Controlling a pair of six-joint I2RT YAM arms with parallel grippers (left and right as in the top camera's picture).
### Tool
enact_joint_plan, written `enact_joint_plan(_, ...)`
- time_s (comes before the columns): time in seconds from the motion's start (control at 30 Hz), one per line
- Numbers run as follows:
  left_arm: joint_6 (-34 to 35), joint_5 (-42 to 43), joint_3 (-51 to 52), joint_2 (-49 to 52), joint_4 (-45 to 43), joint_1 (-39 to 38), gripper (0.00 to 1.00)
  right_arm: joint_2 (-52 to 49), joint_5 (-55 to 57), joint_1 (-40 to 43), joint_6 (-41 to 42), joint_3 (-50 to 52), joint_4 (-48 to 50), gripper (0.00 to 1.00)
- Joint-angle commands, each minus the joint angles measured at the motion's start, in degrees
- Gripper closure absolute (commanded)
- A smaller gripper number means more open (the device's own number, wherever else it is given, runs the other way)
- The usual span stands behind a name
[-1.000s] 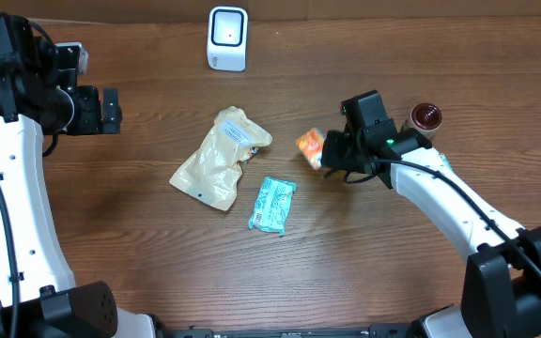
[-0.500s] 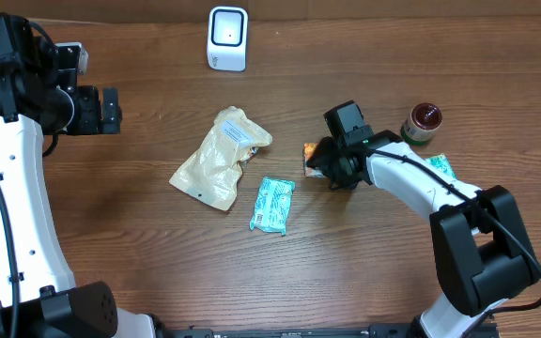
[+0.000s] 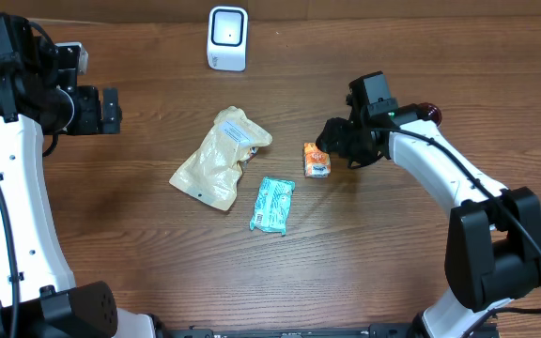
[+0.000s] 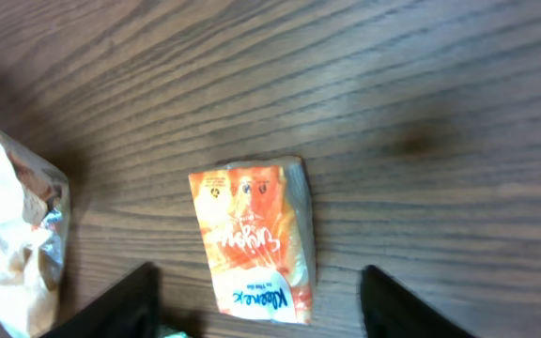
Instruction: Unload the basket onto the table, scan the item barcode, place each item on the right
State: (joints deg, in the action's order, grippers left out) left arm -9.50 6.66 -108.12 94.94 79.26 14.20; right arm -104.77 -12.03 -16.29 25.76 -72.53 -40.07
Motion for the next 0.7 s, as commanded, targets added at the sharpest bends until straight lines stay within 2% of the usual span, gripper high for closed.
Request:
enact_joint_plan(0.0, -1.2, 0.0, 0.1, 0.3, 0.0, -0.7, 0.00, -0.1, -0.8, -0.9, -1.8, 2.5, 1.5, 0.41)
enact_joint_plan(0.07, -1.2, 0.0, 0.1, 0.3, 0.0, -0.7, 0.00, -0.4, -0.7, -1.7, -1.0, 4.2, 2.9, 0.42)
enact_joint_plan(0.23, -1.2, 0.0, 0.1, 0.3, 0.0, -0.7, 0.00, -1.2, -0.5, -2.4, 5.8, 7.2, 5.6, 0.53)
enact_joint_plan(0.67, -1.2, 0.0, 0.1, 0.3, 0.0, -0.7, 0.00, -2.5, -0.5, -1.9, 13.0, 8.6, 6.9, 0.60)
